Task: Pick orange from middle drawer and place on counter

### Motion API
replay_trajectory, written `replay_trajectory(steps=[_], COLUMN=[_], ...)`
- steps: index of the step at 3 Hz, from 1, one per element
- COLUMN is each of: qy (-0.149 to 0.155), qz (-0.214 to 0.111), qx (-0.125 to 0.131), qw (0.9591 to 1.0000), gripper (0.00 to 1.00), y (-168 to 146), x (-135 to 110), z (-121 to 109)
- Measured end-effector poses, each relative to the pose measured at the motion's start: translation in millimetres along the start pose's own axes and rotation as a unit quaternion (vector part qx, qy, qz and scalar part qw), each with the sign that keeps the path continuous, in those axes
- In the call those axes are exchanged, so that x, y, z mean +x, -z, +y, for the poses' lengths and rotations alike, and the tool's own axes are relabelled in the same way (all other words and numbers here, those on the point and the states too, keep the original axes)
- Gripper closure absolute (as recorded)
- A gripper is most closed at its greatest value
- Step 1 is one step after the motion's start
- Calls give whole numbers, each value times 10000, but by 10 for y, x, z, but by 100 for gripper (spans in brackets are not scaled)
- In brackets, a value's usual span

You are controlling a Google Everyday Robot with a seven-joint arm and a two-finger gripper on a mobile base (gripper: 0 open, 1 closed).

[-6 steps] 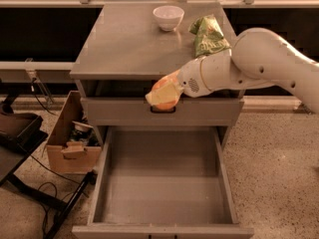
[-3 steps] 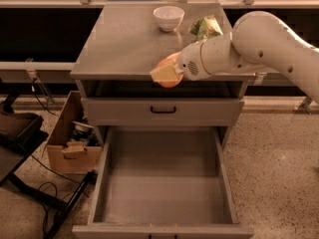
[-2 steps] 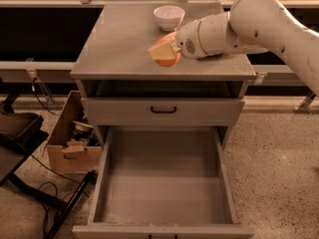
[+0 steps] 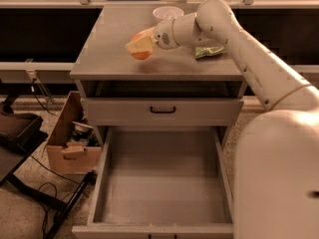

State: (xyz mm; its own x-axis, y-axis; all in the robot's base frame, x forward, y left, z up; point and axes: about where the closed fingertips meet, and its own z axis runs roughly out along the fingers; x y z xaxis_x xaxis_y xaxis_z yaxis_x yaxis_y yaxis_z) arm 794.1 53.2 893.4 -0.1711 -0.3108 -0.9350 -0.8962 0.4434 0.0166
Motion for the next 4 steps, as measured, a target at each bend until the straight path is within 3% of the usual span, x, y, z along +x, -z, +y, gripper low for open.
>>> replay_trajectory(steps=[1,2,4], qy=[-39,71,71], qz=[-298,-530,-529], qx=[-13,153,151], qw=[9995,9985,9985], gripper=[100,81,35], y=[-352,-216,-219], x=[-61,-304,-303], z=[-329,-471,-469])
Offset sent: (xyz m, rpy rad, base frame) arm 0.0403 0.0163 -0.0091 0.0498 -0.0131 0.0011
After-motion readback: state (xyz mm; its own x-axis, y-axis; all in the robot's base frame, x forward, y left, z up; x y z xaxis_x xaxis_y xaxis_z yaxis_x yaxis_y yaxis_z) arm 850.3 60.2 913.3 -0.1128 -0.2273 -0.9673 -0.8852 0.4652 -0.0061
